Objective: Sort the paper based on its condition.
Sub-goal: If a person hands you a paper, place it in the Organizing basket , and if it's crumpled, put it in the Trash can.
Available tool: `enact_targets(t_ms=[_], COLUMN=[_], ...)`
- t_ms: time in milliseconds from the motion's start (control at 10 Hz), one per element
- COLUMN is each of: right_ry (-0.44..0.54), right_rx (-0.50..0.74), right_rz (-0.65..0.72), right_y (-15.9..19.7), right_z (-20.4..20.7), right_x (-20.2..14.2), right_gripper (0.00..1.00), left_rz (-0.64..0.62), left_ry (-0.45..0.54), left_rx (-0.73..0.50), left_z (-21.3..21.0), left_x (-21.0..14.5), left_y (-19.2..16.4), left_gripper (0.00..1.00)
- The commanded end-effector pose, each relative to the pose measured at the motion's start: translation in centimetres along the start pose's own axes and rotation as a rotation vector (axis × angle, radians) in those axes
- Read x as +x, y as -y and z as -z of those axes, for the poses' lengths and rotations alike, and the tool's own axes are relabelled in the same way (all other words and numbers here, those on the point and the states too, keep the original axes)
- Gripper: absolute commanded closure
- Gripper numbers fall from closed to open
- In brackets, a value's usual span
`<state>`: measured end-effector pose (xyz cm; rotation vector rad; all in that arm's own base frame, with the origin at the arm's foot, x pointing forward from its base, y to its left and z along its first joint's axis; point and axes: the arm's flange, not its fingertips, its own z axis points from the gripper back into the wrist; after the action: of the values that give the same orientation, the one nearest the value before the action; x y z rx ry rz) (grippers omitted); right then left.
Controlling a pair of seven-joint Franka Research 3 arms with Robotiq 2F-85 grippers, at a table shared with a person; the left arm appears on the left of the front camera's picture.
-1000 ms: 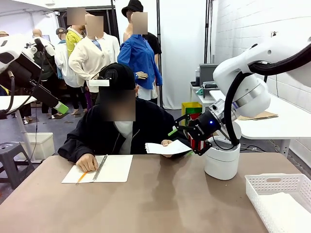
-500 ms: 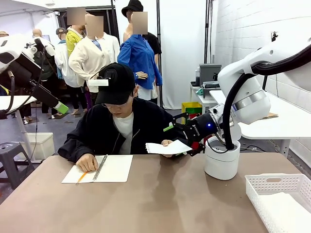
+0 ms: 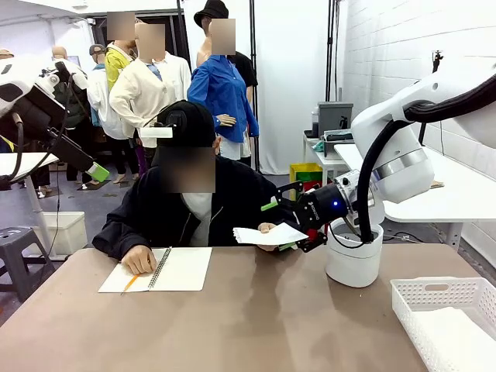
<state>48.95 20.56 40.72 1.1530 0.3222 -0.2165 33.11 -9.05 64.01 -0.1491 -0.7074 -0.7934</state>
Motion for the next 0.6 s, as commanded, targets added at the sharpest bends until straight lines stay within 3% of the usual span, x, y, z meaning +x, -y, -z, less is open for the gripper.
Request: enact_targets(t_ms=[0,100,400,500], right_ry=[-0.027,0.000,0.000,-0.008], right_rx=[0.056,0.000,0.000,0.005], right_rz=[-0.048,0.000,0.000,-0.010], right_y=[0.86,0.00,0.00,0.04], right_z=[-0.23,0.00,0.00,-0.21], right_x=[-0.10,0.00,0.00,-0.01], right_gripper=[0.00,0.00,0.00,0.18], left_rz=[-0.002,-0.002,-0.002,-0.002], left_ry=[-0.009,-0.009,-0.009,-0.009], left_rx=[0.007,0.007,0.007,0.007], left_z=[-0.02,-0.02,-0.02,-0.02], left_x=[-0.11,-0.11,-0.11,-0.11], left_y=[0.04,0.04,0.04,0.04], left_gripper=[0.00,0.00,0.00,0.00])
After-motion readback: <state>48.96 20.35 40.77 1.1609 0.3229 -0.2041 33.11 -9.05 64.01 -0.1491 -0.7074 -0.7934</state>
